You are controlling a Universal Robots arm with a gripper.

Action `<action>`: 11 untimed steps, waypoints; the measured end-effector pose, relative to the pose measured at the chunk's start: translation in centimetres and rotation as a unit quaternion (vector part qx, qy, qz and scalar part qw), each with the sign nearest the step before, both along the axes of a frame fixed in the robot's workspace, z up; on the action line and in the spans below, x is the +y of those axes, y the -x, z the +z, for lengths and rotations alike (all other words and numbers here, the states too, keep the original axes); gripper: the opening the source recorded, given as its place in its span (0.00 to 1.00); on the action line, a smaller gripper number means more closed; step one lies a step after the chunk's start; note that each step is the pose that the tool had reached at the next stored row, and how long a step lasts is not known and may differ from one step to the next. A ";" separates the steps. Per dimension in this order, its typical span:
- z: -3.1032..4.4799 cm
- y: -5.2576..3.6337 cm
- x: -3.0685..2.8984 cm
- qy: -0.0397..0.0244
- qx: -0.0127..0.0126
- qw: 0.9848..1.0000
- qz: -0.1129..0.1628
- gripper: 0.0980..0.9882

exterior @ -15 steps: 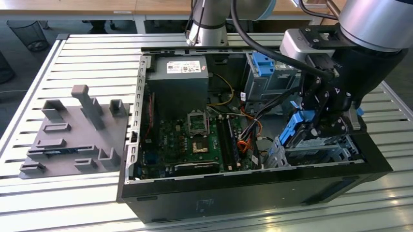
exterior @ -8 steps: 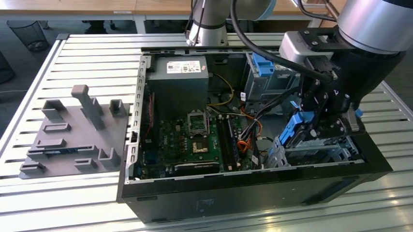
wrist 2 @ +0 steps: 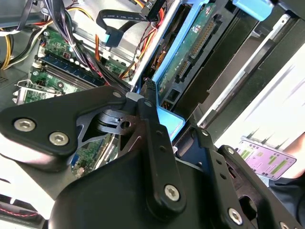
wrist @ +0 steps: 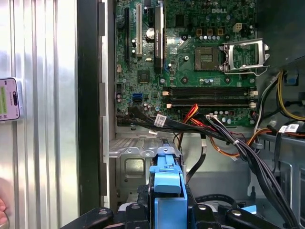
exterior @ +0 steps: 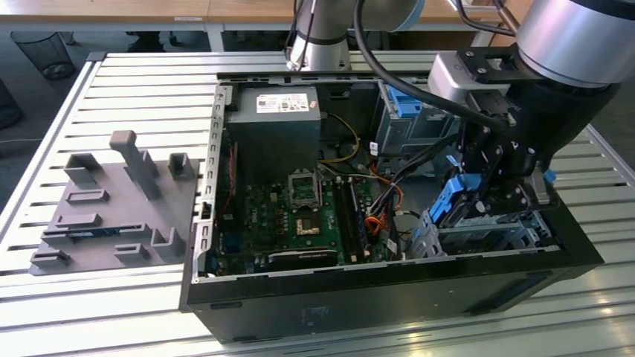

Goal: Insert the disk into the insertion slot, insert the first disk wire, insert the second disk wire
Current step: 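Insert the disk into the insertion slot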

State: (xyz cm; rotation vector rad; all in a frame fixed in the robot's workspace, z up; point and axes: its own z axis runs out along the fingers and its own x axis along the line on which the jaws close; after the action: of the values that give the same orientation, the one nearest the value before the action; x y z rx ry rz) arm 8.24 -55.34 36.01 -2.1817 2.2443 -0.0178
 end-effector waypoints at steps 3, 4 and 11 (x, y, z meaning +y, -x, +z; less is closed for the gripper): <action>-0.15 0.00 0.00 0.000 0.000 1.000 0.000 0.30; -0.20 0.00 0.00 0.000 0.000 1.000 0.000 0.30; -0.38 0.00 0.00 0.000 0.000 1.000 0.000 0.30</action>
State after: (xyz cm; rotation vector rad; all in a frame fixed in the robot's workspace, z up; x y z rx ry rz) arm 8.24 -55.34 35.63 -2.1817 2.2445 -0.0175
